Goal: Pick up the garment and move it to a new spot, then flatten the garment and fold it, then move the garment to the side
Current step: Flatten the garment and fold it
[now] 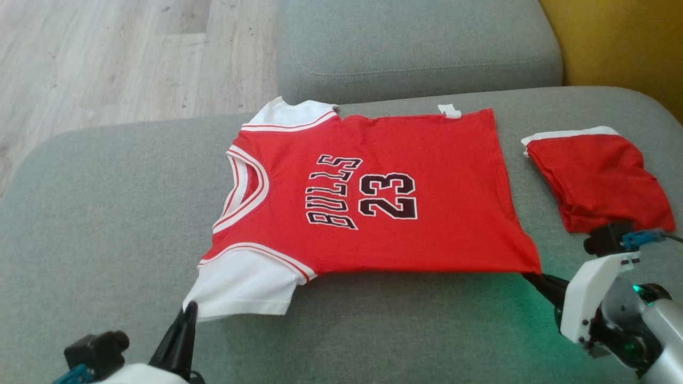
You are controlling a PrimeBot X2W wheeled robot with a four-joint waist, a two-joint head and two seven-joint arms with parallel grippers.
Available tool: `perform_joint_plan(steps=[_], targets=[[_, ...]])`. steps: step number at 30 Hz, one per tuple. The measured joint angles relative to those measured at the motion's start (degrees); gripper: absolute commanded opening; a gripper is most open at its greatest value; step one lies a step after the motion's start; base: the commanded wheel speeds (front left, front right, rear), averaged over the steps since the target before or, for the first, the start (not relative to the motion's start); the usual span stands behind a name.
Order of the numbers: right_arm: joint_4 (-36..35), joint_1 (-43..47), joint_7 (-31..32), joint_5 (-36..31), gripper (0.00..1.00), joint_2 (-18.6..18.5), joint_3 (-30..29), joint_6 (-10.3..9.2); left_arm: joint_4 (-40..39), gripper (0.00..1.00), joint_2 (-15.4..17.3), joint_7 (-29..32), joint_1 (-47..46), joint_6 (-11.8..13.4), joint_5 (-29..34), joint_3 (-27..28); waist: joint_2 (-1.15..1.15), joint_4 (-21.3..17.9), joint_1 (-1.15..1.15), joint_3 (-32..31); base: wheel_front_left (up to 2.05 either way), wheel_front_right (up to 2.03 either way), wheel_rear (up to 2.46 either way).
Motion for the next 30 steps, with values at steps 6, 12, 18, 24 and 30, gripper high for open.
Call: perform_joint_plan(steps=[6, 12, 18, 24, 30], targets=[[-3.90, 1.30, 2.58, -2.25, 0.00, 0.05, -5.24, 0.00, -2.46, 0.00, 1.81, 0.93, -0.57, 0.53, 1.92, -0.43, 0.00, -0.37, 0.00, 1.16, 0.00, 0.00, 0.00], [-5.66, 1.11, 6.17, -5.28, 0.00, 2.49, -9.21, 0.00, -0.63, 0.00, 3.07, 2.16, -7.21, 0.43, 3.76, -0.56, 0.00, -1.21, 0.01, 3.20, 0.00, 0.00, 0.00], [-6.45, -2.30, 10.44, -8.57, 0.00, 4.64, -10.54, 0.00, 4.16, 0.00, 5.39, 4.49, -15.84, -1.11, 6.32, -0.81, 0.00, -2.15, 0.01, 6.57, 0.00, 0.00, 0.00], [-5.26, -8.16, 13.26, -10.16, 0.00, 6.24, -11.40, 0.00, 11.15, 0.00, 6.28, 8.13, -25.39, -4.04, 8.76, -3.41, 0.00, -2.60, 0.02, 10.25, 0.00, 0.00, 0.00], [-0.91, -14.29, 14.72, -11.79, 0.00, 7.81, -11.07, 0.00, 21.00, 0.00, 6.42, 9.33, -36.71, -7.64, 10.80, -4.70, 0.00, -2.99, 0.02, 13.83, 0.00, 0.00, 0.00]])
